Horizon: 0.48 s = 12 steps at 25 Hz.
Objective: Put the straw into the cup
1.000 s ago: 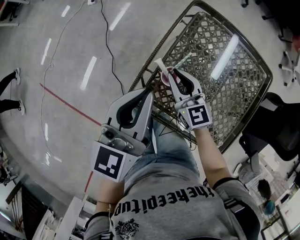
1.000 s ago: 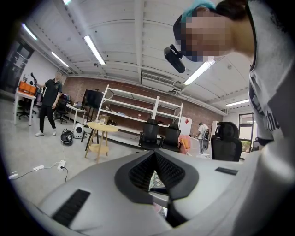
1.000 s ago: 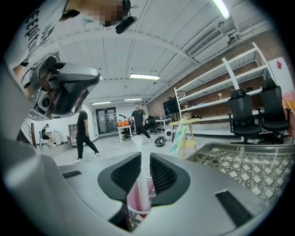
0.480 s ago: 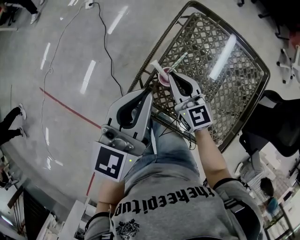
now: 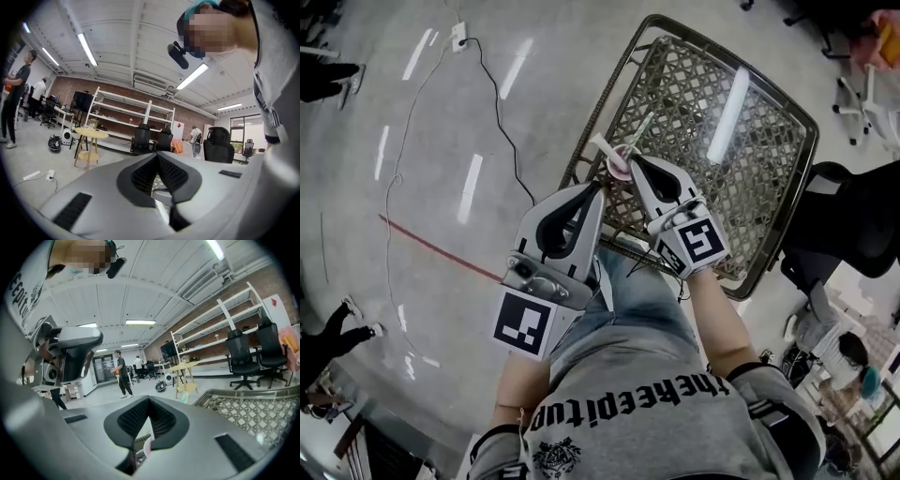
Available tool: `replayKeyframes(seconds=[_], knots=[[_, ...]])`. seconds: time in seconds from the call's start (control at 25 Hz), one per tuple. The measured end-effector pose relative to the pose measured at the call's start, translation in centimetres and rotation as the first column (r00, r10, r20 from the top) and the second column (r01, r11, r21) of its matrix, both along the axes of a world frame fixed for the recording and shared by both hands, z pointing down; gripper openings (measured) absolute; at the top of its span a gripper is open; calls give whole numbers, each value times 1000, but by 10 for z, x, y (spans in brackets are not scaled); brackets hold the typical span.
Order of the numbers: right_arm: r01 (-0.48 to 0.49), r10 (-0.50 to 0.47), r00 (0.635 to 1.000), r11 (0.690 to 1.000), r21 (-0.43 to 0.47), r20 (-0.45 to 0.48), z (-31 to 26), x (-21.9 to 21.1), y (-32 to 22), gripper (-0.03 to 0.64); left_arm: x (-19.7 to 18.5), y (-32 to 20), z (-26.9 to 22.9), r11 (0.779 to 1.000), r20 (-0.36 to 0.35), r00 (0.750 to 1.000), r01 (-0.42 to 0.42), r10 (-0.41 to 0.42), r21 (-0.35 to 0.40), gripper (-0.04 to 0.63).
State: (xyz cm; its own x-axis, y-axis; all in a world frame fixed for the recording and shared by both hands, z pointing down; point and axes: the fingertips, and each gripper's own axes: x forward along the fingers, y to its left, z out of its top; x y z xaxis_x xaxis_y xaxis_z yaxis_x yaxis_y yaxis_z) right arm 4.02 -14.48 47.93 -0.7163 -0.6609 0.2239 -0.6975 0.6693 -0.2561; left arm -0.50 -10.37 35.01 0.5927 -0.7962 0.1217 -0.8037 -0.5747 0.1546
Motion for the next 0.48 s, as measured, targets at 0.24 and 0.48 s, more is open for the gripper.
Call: replayKeyframes(seconds=[0.24, 0.48], knots=[[-53, 53, 998, 999, 9, 42, -31, -3, 14, 6, 1, 4, -8, 995, 27, 995, -100, 99, 21, 21], [-108, 106, 993, 994, 36, 49, -58, -8, 31, 6, -1, 12, -15, 982, -2, 982, -188, 188, 9, 21]])
